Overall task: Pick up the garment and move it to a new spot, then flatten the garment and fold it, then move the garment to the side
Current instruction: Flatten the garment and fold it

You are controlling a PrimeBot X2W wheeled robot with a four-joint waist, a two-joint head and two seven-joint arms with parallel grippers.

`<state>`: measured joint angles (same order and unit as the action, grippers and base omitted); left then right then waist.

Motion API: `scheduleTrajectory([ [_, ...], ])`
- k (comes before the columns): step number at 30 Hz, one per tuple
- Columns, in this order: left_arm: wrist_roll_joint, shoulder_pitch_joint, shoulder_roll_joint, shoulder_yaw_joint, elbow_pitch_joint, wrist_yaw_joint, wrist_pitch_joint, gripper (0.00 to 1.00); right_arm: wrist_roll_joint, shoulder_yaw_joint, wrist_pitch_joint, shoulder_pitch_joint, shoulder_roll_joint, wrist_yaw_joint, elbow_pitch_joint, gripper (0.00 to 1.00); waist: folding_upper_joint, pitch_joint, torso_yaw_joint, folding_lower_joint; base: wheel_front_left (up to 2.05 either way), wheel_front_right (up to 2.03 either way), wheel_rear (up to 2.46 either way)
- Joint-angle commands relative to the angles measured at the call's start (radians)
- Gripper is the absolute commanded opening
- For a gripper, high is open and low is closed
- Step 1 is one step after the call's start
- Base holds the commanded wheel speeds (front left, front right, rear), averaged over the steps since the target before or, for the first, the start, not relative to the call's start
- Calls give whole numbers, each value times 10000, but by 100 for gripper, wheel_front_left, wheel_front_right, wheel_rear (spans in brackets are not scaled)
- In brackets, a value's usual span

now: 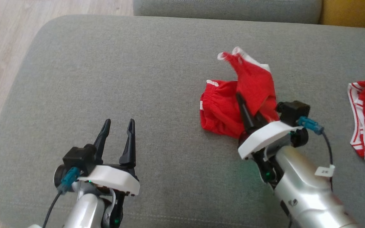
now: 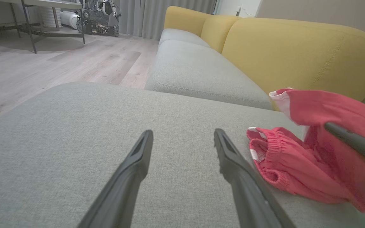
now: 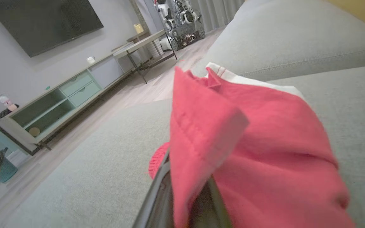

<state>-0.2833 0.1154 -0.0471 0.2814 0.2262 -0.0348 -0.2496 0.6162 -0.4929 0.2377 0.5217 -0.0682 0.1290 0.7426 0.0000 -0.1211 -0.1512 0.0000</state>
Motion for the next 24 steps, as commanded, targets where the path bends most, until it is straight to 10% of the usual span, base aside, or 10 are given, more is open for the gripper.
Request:
scheduleTrajectory([
  [1, -68, 240, -32, -241, -313, -3, -122, 100, 36, -328, 66, 280, 179, 17, -142, 0, 0, -10, -61, 0, 0, 0, 0],
  [14, -218, 298, -32, -148, -317, -76, -122, 100, -73, -1365, 155, 675, 179, 17, 738, 0, 0, -243, -350, 0, 0, 0, 0],
  [15, -227, 307, -32, -138, -312, -81, -122, 100, -94, -1505, 156, 701, 179, 17, 763, 8, 0, -264, -368, 0, 0, 0, 0],
  [17, -251, 328, -32, -124, -307, -95, -122, 100, -185, -1757, 162, 756, 179, 17, 832, 100, 0, -297, -400, 0, 0, 0, 0],
  [24, -319, 405, -31, -73, -327, -122, -122, 100, -3, -2478, 182, 782, 179, 17, 608, 100, 0, -402, -481, 0, 0, 0, 0],
])
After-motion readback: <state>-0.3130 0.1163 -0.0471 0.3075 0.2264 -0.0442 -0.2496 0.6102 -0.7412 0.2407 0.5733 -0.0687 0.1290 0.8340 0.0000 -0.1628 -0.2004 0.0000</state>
